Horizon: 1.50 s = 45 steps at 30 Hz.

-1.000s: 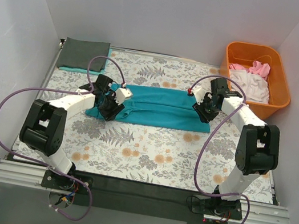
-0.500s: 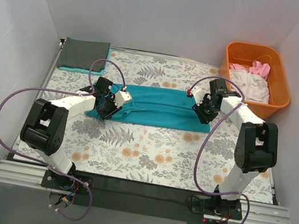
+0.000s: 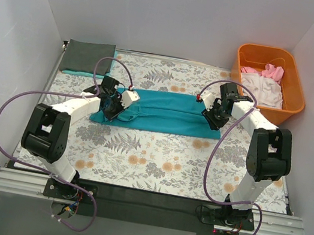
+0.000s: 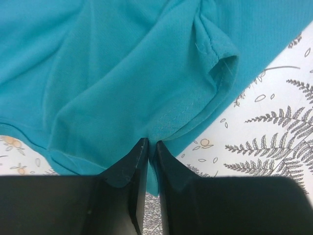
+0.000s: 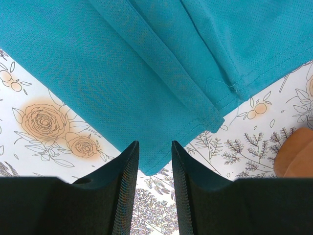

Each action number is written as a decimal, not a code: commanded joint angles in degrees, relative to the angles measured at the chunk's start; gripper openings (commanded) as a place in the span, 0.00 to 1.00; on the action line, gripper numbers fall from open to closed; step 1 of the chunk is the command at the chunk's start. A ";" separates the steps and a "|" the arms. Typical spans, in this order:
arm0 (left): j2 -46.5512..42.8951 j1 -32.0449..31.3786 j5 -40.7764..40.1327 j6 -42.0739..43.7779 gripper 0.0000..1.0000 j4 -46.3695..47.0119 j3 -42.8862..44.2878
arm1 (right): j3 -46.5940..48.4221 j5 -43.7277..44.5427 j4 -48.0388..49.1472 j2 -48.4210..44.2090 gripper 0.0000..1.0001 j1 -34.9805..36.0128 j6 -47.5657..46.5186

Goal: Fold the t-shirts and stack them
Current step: Fold the tshirt

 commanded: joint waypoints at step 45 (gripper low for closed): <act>19.25 8.99 4.11 -7.29 0.39 1.77 33.55 | 5.25 -3.11 -1.99 2.40 0.36 -0.29 1.19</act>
